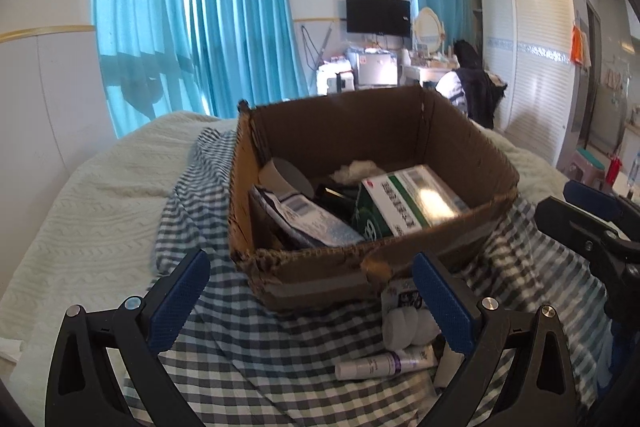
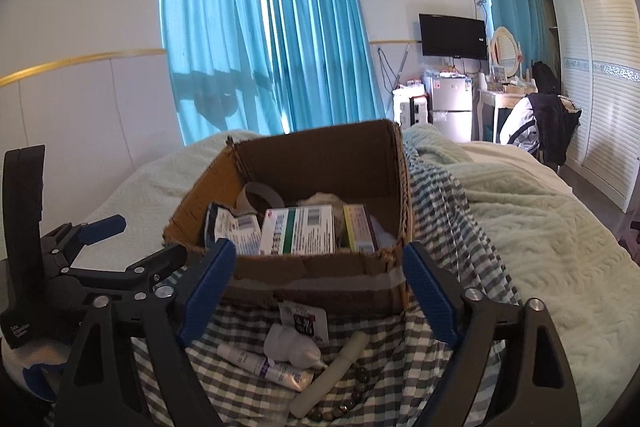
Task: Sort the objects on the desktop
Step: 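Move both open tools back down to the items beside the box, then grasp the white tube with the left tool while the right tool grasps the white stick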
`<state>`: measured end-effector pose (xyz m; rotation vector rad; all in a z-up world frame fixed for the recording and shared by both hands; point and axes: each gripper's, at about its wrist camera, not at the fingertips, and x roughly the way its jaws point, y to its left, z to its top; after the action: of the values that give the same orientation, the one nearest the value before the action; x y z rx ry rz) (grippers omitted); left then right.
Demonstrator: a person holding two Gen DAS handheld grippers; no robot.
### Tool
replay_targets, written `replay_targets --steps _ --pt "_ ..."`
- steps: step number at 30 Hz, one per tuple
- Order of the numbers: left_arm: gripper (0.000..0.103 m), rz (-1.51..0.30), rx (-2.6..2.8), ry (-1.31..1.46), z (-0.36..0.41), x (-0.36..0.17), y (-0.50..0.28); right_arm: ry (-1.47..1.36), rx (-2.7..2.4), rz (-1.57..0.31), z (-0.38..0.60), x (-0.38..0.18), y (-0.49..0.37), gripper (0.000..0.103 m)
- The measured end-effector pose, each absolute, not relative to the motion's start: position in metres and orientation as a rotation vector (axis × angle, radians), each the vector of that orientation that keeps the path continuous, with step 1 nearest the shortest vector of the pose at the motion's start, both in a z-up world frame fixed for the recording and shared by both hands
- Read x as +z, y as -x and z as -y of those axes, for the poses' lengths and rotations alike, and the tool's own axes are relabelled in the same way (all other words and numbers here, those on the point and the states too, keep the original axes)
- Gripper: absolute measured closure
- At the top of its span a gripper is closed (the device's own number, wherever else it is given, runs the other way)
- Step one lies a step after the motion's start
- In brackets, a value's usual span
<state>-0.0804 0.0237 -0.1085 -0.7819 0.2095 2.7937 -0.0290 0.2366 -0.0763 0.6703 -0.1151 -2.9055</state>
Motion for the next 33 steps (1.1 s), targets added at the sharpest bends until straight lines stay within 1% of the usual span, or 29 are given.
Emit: replay_targets --steps 3,8,9,12,16,18,19,24,29,31,33 --pt "0.0 -0.249 2.751 0.814 -0.027 -0.121 0.08 -0.715 -2.902 0.114 -0.235 -0.086 0.032 0.023" --pt "0.0 -0.276 2.676 0.906 -0.029 -0.147 0.085 -0.827 -2.883 0.151 -0.24 -0.106 0.042 0.031" --pt "0.0 -0.28 2.663 0.92 -0.029 -0.151 0.086 -0.851 -2.878 0.151 -0.24 -0.111 0.045 0.033" --pt "0.0 -0.327 2.63 0.955 -0.034 -0.166 0.087 -0.92 -2.859 0.147 -0.238 -0.126 0.052 0.039" --pt "0.0 -0.381 2.585 1.009 -0.04 -0.186 0.09 -1.0 -2.815 0.159 -0.235 -0.145 0.059 0.039" --pt "0.0 -0.398 2.566 1.036 -0.043 -0.194 0.092 -1.061 -2.789 0.145 -0.231 -0.156 0.065 0.049" --pt "0.0 -0.412 2.551 1.05 -0.044 -0.199 0.092 -1.09 -2.776 0.146 -0.23 -0.161 0.067 0.052" --pt "0.001 -0.465 2.483 1.12 -0.052 -0.219 0.096 -1.234 -2.705 0.186 -0.231 -0.188 0.078 0.057" --pt "0.001 -0.506 2.436 1.167 -0.058 -0.235 0.103 -1.363 -2.66 0.197 -0.234 -0.209 0.087 0.057" --pt "0.003 -0.513 2.413 1.175 -0.061 -0.239 0.106 -1.407 -2.635 0.192 -0.232 -0.217 0.089 0.064" --pt "0.004 -0.521 2.382 1.177 -0.066 -0.243 0.109 -1.447 -2.606 0.181 -0.229 -0.225 0.092 0.067"
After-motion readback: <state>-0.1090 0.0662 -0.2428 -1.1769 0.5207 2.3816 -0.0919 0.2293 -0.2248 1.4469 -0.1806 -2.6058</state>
